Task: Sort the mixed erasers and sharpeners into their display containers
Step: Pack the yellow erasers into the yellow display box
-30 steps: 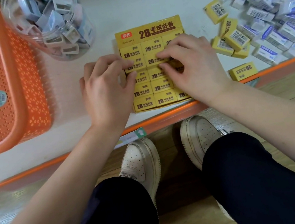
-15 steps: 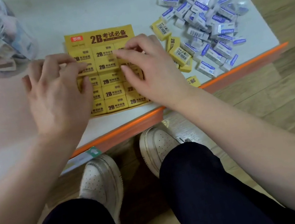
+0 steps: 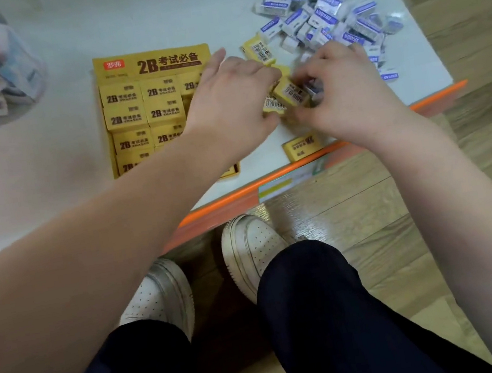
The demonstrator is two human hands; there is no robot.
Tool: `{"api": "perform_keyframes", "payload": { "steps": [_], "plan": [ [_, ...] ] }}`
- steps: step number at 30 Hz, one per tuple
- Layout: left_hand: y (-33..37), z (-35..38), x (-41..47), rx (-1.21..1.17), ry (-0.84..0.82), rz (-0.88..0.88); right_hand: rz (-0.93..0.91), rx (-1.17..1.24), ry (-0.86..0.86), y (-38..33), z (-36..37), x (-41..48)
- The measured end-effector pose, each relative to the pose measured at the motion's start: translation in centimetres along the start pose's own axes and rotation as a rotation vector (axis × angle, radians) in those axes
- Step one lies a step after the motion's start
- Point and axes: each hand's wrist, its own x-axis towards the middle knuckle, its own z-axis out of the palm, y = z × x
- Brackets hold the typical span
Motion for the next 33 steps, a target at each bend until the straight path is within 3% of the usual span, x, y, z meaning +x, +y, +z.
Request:
{"api": "perform_keyframes", "payload": {
  "steps": [10, 15, 20, 24, 33],
  "plan": [
    [-0.4, -0.1, -1.1, 0.05, 0.222, -0.001, 0.055, 0.317, 0.18, -0.7, -0.6, -0.4],
    [-3.5, -2.5, -3.6, -0.029, 0.413, -0.178, -0.018, 0.428, 0.288, -2.7, -0.9, -0.1],
    [-8.5, -4.0, -7.1, -0.123, 0.388, -0.39, -0.186, 0.403, 0.169, -6.9, 0.7, 0.2],
    [-9.6, -3.7, -8.5, -0.217, 0.336, -0.404, -0.332, 0.269, 0.039, -9.1, 3.2, -0.3],
    [-8.7, -3.4, -9.4, -0.226, 0.382, -0.284, -0.373, 0.309, 0.217, -8.6, 5.2, -1.2]
  ]
}}
